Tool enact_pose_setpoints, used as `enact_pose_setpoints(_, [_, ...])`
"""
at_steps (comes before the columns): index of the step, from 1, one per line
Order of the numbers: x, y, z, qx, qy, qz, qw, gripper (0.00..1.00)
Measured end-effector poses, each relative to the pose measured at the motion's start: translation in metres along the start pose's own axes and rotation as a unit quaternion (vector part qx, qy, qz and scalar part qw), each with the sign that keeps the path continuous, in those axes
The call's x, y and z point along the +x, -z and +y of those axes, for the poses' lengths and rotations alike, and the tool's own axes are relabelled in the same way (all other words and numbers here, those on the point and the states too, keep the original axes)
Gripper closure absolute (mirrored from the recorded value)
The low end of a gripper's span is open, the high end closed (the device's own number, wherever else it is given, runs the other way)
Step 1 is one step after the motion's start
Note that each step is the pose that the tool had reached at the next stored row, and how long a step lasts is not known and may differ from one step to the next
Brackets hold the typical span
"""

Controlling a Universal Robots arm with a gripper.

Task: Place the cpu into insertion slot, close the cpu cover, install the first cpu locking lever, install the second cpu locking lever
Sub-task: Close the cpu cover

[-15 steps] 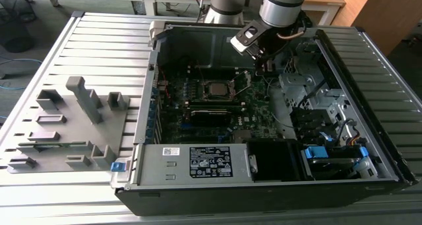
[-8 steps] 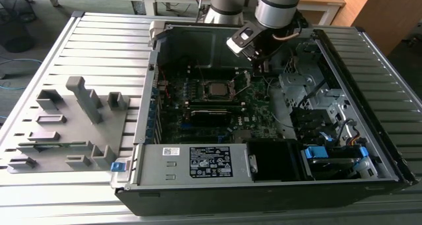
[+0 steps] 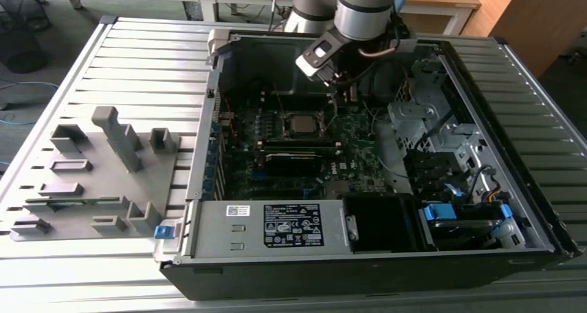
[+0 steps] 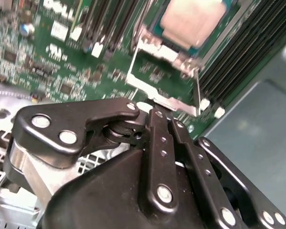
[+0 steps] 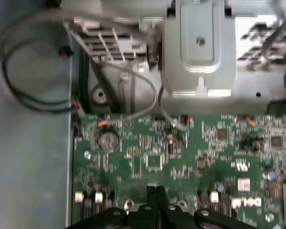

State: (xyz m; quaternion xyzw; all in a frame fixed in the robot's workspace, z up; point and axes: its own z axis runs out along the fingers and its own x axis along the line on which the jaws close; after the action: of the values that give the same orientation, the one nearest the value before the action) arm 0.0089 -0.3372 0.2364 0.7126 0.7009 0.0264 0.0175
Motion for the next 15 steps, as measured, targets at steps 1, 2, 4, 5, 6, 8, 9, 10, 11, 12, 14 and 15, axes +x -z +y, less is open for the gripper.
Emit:
enact_pose_setpoints(1, [-0.0001,-0.0001,-0.0040,-0.0015,0.000,0.0000,1.0000,0.90])
enact_pose_setpoints(2, [-0.0002,-0.0001,-0.0076,-0.0028,0.000,0.0000,1.0000,0.90])
enact_pose_setpoints(4, [-0.0002,-0.0004,-0.0141,-0.0051,0.000,0.0001,1.0000,0.90])
enact_pose_setpoints(5, [-0.0003,-0.0004,-0.0162,-0.0058,0.000,-0.0002,1.0000,0.90])
enact_pose_setpoints(6, [-0.0003,-0.0004,-0.0174,-0.0061,0.000,-0.0003,1.0000,0.90])
enact_pose_setpoints(8, [-0.0003,-0.0004,-0.0189,-0.0065,0.000,-0.0004,1.0000,0.90])
enact_pose_setpoints(9, [-0.0003,-0.0005,-0.0196,-0.0067,0.000,-0.0006,1.0000,0.90])
enact_pose_setpoints(10, [-0.0003,-0.0007,-0.0206,-0.0069,0.000,-0.0008,1.0000,0.90])
enact_pose_setpoints(11, [-0.0003,-0.0008,-0.0214,-0.0070,0.000,-0.0013,1.0000,0.90])
enact_pose_setpoints(12, [-0.0003,-0.0007,-0.0219,-0.0069,0.000,-0.0019,1.0000,0.90])
enact_pose_setpoints(14, [-0.0004,-0.0007,-0.0220,-0.0070,0.000,-0.0022,1.0000,0.90])
enact_pose_setpoints(15, [-0.0004,-0.0007,-0.0220,-0.0070,0.000,-0.0022,1.0000,0.90])
